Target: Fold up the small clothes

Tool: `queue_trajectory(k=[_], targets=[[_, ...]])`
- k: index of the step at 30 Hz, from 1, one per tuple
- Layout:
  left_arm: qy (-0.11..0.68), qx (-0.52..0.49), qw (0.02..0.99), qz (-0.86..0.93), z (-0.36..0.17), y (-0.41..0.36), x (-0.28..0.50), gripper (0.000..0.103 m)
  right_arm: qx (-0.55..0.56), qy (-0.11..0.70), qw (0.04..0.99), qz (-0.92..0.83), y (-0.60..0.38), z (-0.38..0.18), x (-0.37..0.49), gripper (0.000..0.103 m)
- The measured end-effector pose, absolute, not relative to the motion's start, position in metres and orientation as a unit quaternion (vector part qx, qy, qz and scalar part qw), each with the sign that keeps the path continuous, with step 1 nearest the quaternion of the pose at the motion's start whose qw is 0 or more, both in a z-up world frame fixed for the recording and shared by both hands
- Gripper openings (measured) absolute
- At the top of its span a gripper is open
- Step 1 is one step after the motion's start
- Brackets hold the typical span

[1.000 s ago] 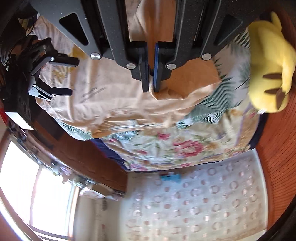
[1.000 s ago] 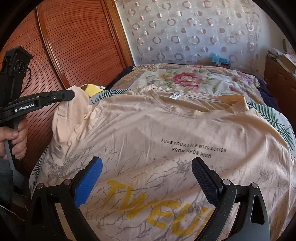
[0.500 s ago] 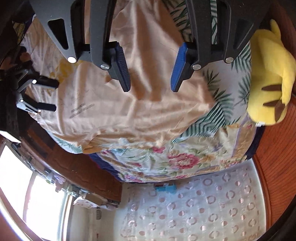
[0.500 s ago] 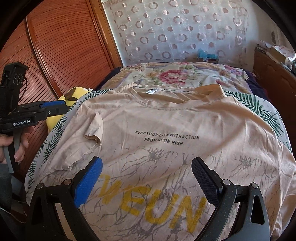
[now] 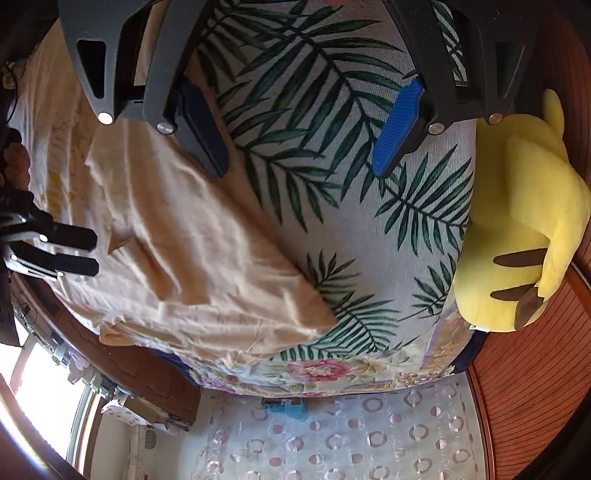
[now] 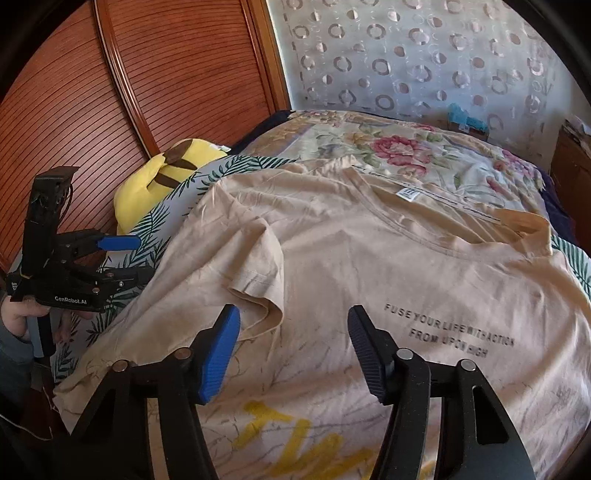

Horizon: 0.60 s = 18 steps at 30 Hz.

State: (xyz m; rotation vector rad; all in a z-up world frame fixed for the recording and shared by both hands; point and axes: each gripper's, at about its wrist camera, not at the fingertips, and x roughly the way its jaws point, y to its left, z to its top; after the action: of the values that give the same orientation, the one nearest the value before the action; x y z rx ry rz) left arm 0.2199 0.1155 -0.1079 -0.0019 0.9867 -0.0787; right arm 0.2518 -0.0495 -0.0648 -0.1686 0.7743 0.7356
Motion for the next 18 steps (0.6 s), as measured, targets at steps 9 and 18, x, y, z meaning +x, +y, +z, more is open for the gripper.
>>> queue_trajectory(k=[9, 18], targets=[[0.438, 0.007, 0.898, -0.038, -0.112, 0.119, 0.214, 0.087, -0.12, 0.384, 0.844, 0.354, -0.021, -0.076, 0.292, 0.034], [0.438, 0.006, 0.898, -0.037, -0.112, 0.121, 0.214, 0.089, -0.084, 0.352, 0.865, 0.349, -0.049, -0.048, 0.29, 0.004]])
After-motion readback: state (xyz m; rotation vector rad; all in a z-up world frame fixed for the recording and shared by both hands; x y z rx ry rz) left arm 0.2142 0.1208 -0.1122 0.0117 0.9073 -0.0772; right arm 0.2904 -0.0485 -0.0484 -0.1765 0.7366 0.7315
